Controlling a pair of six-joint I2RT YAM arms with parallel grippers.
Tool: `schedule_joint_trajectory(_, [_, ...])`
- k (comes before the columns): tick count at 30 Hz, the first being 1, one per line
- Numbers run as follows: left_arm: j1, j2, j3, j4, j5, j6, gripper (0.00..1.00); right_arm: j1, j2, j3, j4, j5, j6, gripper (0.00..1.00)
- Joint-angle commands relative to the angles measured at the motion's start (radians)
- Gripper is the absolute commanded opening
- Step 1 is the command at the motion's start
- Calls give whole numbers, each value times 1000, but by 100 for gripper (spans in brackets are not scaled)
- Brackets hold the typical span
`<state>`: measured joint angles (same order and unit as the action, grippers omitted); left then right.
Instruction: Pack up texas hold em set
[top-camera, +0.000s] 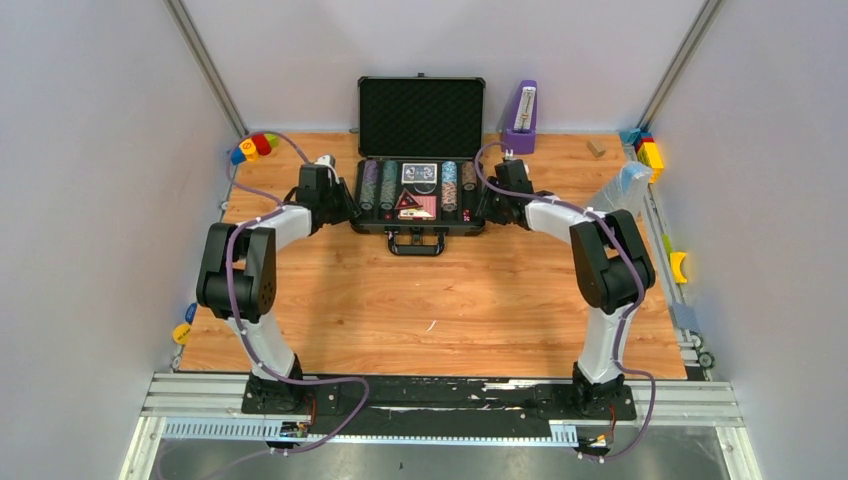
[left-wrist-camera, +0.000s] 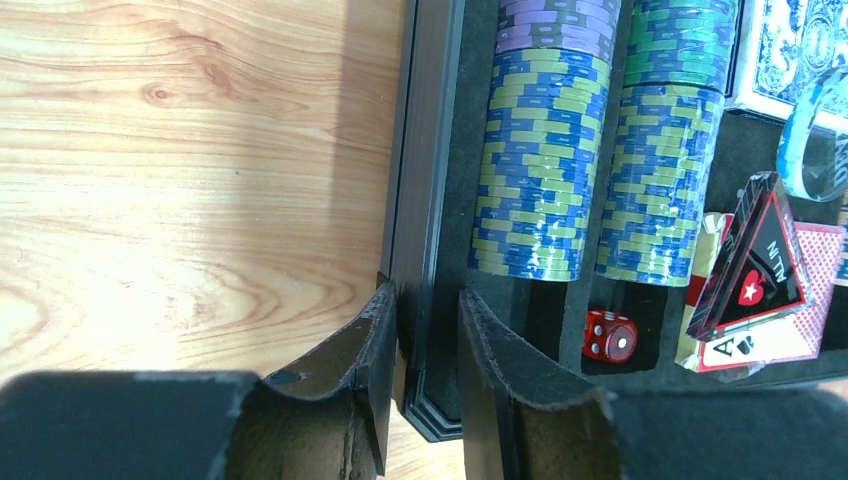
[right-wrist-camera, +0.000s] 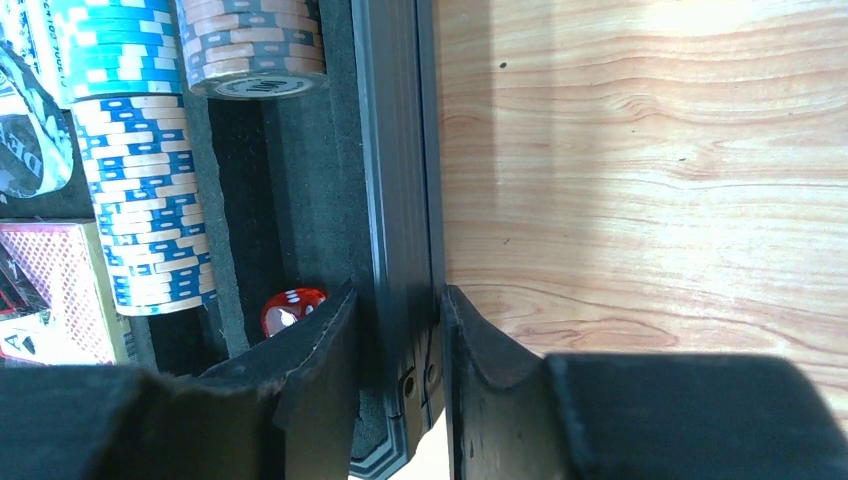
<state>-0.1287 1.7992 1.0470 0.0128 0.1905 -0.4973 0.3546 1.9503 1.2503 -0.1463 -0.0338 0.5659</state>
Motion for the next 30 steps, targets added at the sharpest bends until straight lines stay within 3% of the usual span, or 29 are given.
schedule_joint_trajectory(1, [-45,-52,-65,-113,-58,10,17,45,-65,-81,-95,10,-9,5])
schedule_joint_trajectory(8, [-81,-237,-311,-69,-87,-26,0,101,-276,-317,-59,-19,12,0])
schedule_joint_trajectory(13, [-111,-456,-466,-107,-79,-65,0,177,-464,-478,-66,-56,38,0])
schedule_joint_trajectory(16, [-154,-671,-502,-175,-82,-111,1,239,-595,-568,-84,-50,69,4])
schedule_joint_trajectory(18, [-166,-769,-510,-238,-124,-130,24,243,-666,-599,-98,-41,81,30])
schedule_joint_trajectory(19, [-166,-794,-513,-264,-138,-132,43,240,-698,-595,-116,-26,79,47])
schedule_joint_trajectory(21, [-167,-852,-505,-307,-158,-131,64,228,-751,-566,-151,10,64,73])
schedule_joint_trajectory(24, [-167,-898,-478,-354,-174,-112,71,189,-807,-507,-184,24,37,83])
schedule_joint_trajectory(30, [-167,-1008,-471,-392,-182,-114,74,56,-815,-412,-170,32,54,79])
